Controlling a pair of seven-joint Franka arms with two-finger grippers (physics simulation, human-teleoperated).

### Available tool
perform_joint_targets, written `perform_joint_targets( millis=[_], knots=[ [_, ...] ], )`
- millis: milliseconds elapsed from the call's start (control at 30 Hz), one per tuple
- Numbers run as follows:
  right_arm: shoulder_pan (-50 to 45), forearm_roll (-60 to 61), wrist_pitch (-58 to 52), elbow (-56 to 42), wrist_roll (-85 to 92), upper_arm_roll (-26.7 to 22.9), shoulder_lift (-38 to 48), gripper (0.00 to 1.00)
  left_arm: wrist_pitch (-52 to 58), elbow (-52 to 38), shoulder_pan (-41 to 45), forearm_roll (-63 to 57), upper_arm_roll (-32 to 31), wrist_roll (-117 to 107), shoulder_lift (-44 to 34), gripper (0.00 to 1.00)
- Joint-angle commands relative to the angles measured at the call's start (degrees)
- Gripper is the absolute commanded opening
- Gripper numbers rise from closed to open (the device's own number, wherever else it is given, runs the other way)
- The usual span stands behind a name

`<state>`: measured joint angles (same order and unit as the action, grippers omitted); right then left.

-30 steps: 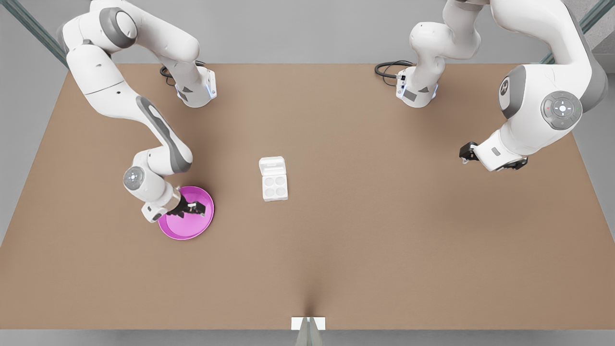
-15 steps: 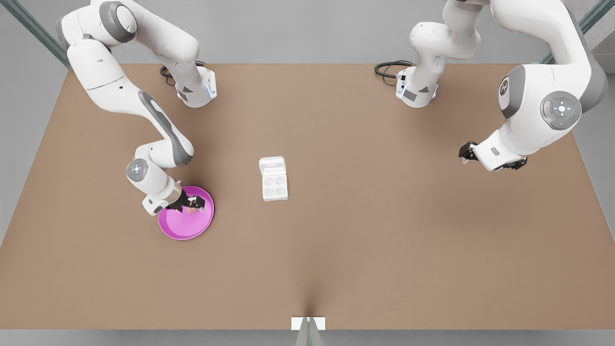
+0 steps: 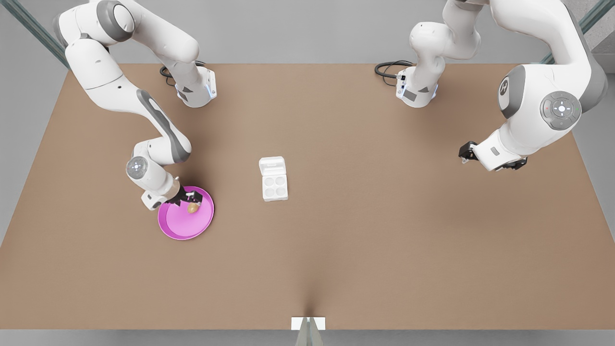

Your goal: Pack egg into the box and close the box lid

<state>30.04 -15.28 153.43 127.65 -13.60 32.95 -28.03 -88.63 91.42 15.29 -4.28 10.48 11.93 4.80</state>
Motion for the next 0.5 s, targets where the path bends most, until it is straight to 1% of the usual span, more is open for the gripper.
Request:
perform_joint_targets(
  millis=[0, 100, 233, 367, 400, 433, 467],
  knots=[
    [-0.16, -0.11, 0.03, -0.12, -0.47, 0.01, -0.01, 1.00, 0.04, -0.01, 0.00, -0.03, 0.07, 0.11, -0.06, 1.00],
    [-1.13, -0.11, 0.12, -0.82, -0.64, 0.01, -0.45, 1.00, 0.04, -0.01, 0.09, -0.03, 0.07, 0.11, -0.06, 1.00],
    [-0.78, -0.19, 0.91, -2.49, -0.55, -0.17, -3.70, 1.00, 0.04, -0.01, 0.00, 0.06, 0.07, 0.11, -0.06, 1.00],
    [-1.04, -0.28, 0.82, -2.93, -0.64, -0.17, -3.88, 1.00, -0.05, -0.01, 0.00, 0.06, 0.07, 0.20, -0.06, 1.00],
    [-1.04, -0.19, 0.82, -2.93, -0.64, -0.17, -3.88, 0.94, -0.05, -0.01, 0.00, 0.06, 0.07, 0.11, -0.06, 1.00],
    [-1.04, -0.19, 0.82, -2.93, -0.64, -0.17, -3.88, 0.93, -0.05, -0.01, 0.00, 0.06, 0.07, 0.11, -0.05, 1.00],
    [-0.95, -0.19, 0.82, -2.93, -0.55, -0.17, -3.96, 0.89, -0.05, -0.01, 0.00, 0.06, 0.07, 0.11, 0.03, 1.00]
  ],
)
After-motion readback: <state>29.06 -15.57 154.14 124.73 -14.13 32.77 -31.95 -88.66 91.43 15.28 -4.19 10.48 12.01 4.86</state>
